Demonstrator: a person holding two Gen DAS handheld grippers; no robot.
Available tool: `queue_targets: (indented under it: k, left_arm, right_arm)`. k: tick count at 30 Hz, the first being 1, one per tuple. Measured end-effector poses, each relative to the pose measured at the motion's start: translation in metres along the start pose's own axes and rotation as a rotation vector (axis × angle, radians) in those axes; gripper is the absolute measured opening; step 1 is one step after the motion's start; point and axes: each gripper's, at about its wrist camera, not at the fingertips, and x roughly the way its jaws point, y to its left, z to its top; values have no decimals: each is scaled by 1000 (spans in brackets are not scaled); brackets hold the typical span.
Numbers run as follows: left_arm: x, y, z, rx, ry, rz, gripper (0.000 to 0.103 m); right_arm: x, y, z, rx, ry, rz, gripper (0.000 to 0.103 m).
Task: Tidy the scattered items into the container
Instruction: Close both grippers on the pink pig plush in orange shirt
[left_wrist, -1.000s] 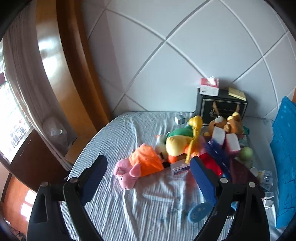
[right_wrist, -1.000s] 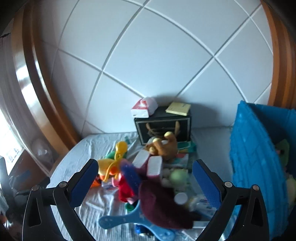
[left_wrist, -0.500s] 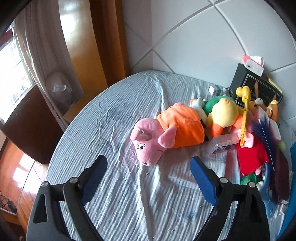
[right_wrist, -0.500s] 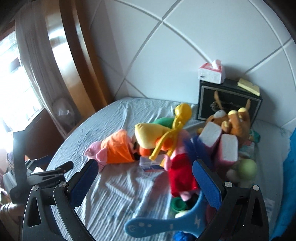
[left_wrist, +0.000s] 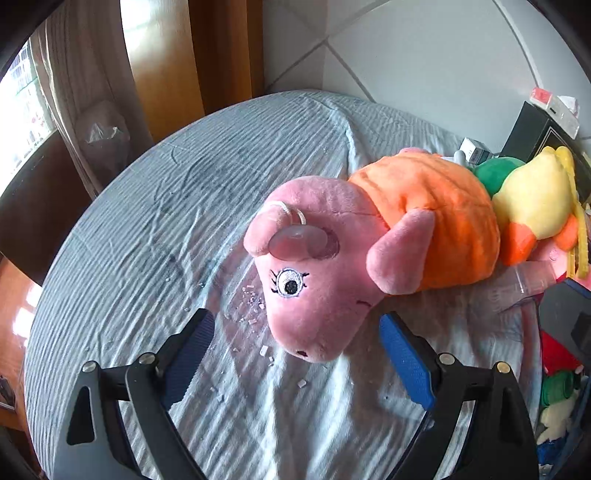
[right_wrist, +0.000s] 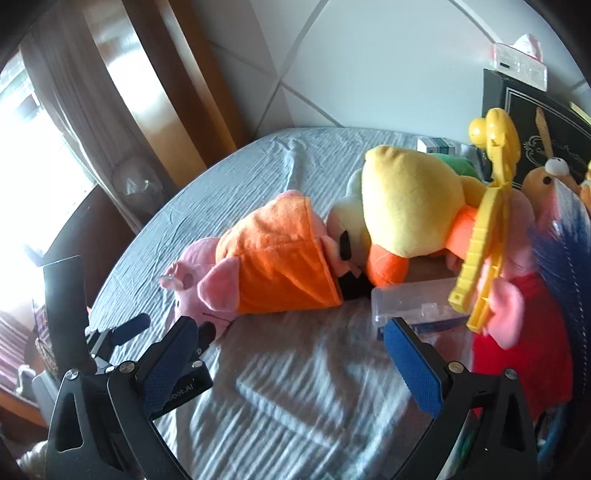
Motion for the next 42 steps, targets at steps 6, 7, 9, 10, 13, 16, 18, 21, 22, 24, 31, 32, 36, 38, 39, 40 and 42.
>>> queue_targets:
  k: [6, 7, 9, 10, 13, 16, 18, 21, 22, 24, 31, 32, 36, 38, 39, 40, 42]
  left_arm:
    - [29, -5, 3, 52, 21, -25, 92]
    - [32, -5, 5, 49, 22, -34, 92]
    - [39, -2, 9, 37, 33, -59, 92]
    - [42, -1, 11, 33, 34, -68, 92]
    - [45, -1, 19, 62, 18, -72, 92]
    - [48, 0, 27, 96, 9, -74, 92]
    - [52, 2, 33, 106, 7, -74, 92]
    - [57, 5, 41, 120, 1, -110, 77]
    - [57, 3, 44, 132, 3, -110, 73]
    - [59, 4, 47, 133, 6, -106, 70]
    - [38, 8, 44, 163, -50, -86, 63]
    - [33, 9, 44, 162, -61, -86, 62]
    - [9, 11, 45, 164, -97, -87, 58]
    - [-1, 12, 43, 169, -104, -90, 57]
    - [-6, 11, 41, 175, -101, -90, 57]
    - [-10, 12, 37, 181, -97, -91, 57]
    - [-17, 13, 28, 185, -98, -94, 56]
  right_arm:
    - [40, -4, 17, -1, 17, -20, 101]
    - [45, -5, 19, -5, 19, -25, 101]
    - [57, -7, 22, -10, 33, -31, 101]
    - [63, -8, 22, -11, 40, -29, 101]
    - [72, -4, 24, -37, 37, -30, 101]
    - [85, -1, 28, -52, 40, -22, 101]
    - [90, 0, 32, -41, 33, -9, 101]
    - [92, 3, 39, -27, 22, 25, 75]
    - [92, 5, 40, -19, 24, 41, 73]
    - [92, 7, 41, -5, 23, 42, 72]
    - [73, 15, 32, -21, -6, 51, 60]
    - [69, 18, 31, -30, -11, 47, 59]
    - [53, 23, 29, -40, -19, 27, 36]
    - [44, 23, 28, -31, -15, 33, 36]
    - [40, 23, 26, -31, -7, 31, 35]
    - [38, 25, 23, -32, 1, 33, 35]
    - [30, 29, 13, -39, 8, 49, 35]
